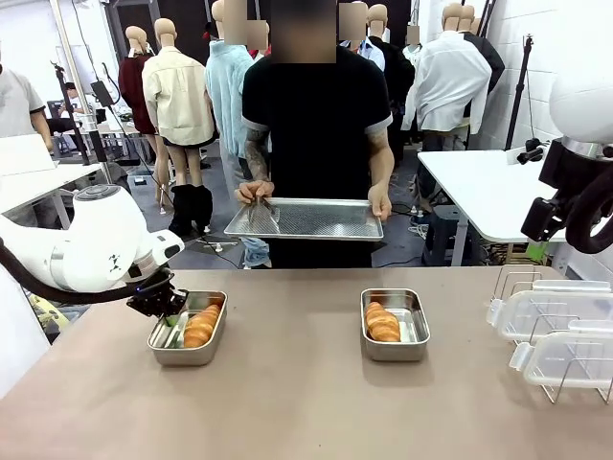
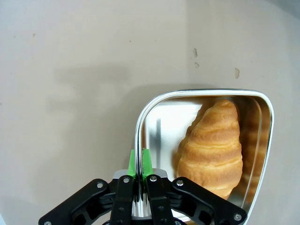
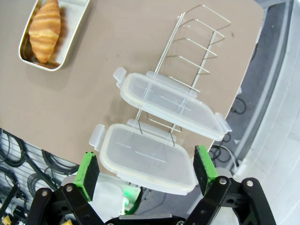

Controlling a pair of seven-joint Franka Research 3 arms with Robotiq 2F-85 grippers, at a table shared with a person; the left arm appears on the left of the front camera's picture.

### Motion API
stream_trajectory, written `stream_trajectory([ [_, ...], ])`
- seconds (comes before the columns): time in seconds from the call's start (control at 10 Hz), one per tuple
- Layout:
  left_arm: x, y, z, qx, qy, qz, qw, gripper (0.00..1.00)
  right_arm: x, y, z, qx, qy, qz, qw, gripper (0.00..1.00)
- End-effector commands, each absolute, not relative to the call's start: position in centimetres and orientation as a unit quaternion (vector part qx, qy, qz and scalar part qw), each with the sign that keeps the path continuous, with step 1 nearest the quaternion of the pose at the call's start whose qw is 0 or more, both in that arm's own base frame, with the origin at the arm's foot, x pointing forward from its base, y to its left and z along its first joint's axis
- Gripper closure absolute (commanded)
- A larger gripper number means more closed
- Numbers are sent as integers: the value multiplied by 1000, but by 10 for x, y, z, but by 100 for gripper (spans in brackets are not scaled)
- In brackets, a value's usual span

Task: Place the bread in airtight containers.
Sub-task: Pick up one Airtight Container lid and hand it to the human.

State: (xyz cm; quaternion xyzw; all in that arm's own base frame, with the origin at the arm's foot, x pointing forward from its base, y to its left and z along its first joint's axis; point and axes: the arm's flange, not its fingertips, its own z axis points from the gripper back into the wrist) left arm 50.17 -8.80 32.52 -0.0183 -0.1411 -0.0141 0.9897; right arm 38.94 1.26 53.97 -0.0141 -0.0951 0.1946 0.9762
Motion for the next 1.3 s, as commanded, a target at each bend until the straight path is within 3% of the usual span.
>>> stream_trajectory([
  [0.0, 507, -92, 330, -16, -138, -6, 990, 100, 393, 15, 540, -20, -98, 186, 977, 0],
  [0.5, 498, -95, 362, -7, -146, -6, 989, 1, 393, 15, 540, -20, -98, 186, 977, 0],
  [1.0, 467, -75, 437, 48, -193, 0, 980, 0, 393, 15, 540, -20, -98, 186, 977, 0],
  [1.2, 450, -41, 472, 74, -182, -36, 980, 0, 393, 15, 540, -20, -98, 186, 977, 0],
])
